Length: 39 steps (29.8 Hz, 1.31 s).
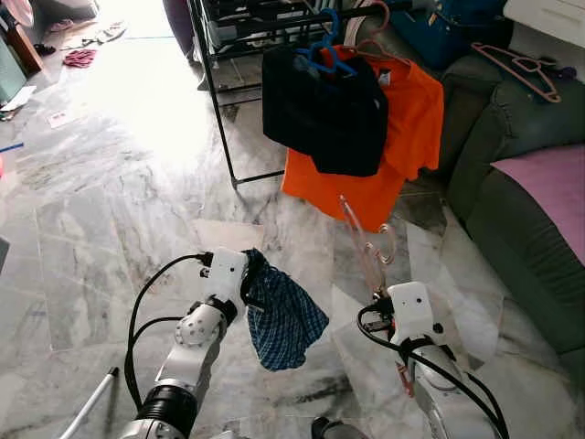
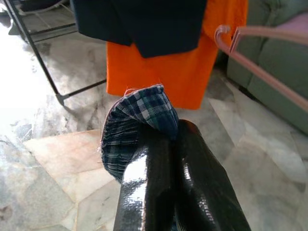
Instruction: Hang hanger
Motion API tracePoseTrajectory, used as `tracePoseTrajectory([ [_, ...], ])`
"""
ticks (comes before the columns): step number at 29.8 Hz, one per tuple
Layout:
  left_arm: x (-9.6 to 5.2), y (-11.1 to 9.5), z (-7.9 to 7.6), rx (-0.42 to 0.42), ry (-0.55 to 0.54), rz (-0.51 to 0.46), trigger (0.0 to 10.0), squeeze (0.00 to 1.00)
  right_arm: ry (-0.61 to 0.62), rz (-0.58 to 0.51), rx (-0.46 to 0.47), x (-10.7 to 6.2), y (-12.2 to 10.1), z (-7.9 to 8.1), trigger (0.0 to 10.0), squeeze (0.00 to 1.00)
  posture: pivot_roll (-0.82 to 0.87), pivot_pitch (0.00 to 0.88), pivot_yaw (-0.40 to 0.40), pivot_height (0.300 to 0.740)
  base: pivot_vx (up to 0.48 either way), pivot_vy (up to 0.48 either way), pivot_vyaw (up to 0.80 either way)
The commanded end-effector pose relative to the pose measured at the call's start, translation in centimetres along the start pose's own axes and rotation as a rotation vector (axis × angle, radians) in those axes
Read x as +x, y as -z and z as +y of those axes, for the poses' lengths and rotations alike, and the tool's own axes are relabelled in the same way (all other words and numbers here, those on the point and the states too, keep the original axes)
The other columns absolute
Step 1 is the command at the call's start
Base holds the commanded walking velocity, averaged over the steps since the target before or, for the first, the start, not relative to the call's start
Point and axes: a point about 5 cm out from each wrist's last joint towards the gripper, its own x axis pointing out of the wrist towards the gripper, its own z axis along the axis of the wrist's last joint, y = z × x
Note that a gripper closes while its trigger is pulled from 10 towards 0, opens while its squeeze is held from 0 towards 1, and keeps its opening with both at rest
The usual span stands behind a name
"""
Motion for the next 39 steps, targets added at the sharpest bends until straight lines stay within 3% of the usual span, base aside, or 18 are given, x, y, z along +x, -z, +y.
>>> tracePoseTrajectory([
  [1, -0.1, -0.1, 0.5, -0.015, -0.015, -0.002, 10.0, 0.0, -0.015, -0.003, -0.004, -0.1, -0.1, 0.4, 10.0, 0.0, -0.14, 0.166, 0.029, 0.74, 0.0, 0.0, 0.0],
  [6, -0.1, -0.2, 0.1, -0.021, 0.013, -0.012, 10.0, 0.0, -0.025, -0.016, -0.006, -0.1, -0.4, 0.4, 10.0, 0.0, -0.14, 0.17, 0.027, 0.74, 0.0, 0.0, 0.0],
  [10, 0.0, -0.9, 0.2, 0.047, 0.063, -0.046, 10.0, 0.0, -0.056, -0.039, -0.057, -0.3, -0.9, -0.5, 10.0, 0.0, -0.14, 0.178, 0.024, 0.74, 0.0, 0.0, 0.0],
  [16, 0.7, -3.2, 2.0, 0.197, 0.109, -0.091, 10.0, 0.0, -0.052, -0.029, -0.157, -0.5, -1.3, -3.2, 10.0, 0.0, -0.13, 0.203, 0.026, 0.74, 0.0, 0.0, 0.0],
  [17, 0.9, -4.5, 2.6, 0.312, 0.172, -0.111, 10.0, 0.0, -0.056, -0.033, -0.198, -0.6, -1.8, -4.5, 10.0, 0.0, -0.12, 0.212, 0.031, 0.74, 0.0, 0.0, 0.0],
  [21, 0.9, -5.9, 3.0, 0.553, 0.327, -0.104, 10.0, 0.0, -0.087, -0.051, -0.253, -0.9, -2.9, -6.3, 10.0, 0.0, -0.12, 0.221, 0.038, 0.74, 0.0, 0.0, 0.0],
  [25, 0.5, -5.3, 3.3, 0.797, 0.502, -0.004, 10.0, 0.0, -0.155, -0.064, -0.304, -1.4, -3.8, -7.2, 10.0, 0.0, -0.11, 0.226, 0.05, 0.74, 0.0, 0.0, 0.0],
  [27, 0.4, -5.1, 3.7, 0.86, 0.511, 0.027, 10.0, 0.0, -0.159, -0.061, -0.322, -1.5, -3.8, -7.5, 10.0, 0.0, -0.11, 0.227, 0.054, 0.74, 0.0, 0.0, 0.0],
  [32, 1.1, -5.5, 4.6, 0.804, 0.37, 0.025, 10.0, 0.0, -0.116, -0.054, -0.294, -1.6, -3.5, -7.9, 10.0, 0.0, -0.12, 0.228, 0.067, 0.74, 0.0, 0.0, 0.0],
  [35, 1.3, -5.1, 4.6, 0.712, 0.277, 0.005, 10.0, 0.0, -0.103, -0.062, -0.224, -1.5, -3.2, -7.0, 10.0, 0.0, -0.12, 0.22, 0.072, 0.74, 0.0, 0.0, 0.0],
  [37, 1.3, -4.6, 4.4, 0.612, 0.232, -0.013, 10.0, 0.0, -0.1, -0.071, -0.198, -1.4, -3.0, -6.1, 10.0, 0.0, -0.13, 0.216, 0.072, 0.74, 0.0, 0.0, 0.0],
  [38, 1.2, -3.9, 4.1, 0.484, 0.186, -0.015, 10.0, 0.0, -0.087, -0.078, -0.168, -1.3, -2.8, -5.2, 10.0, 0.0, -0.13, 0.216, 0.072, 0.74, 0.0, 0.0, 0.0],
  [39, 1.2, -3.7, 4.0, 0.458, 0.177, -0.014, 10.0, 0.0, -0.084, -0.079, -0.162, -1.3, -2.7, -5.0, 10.0, 0.0, -0.13, 0.216, 0.072, 0.74, 0.0, 0.0, 0.0],
])
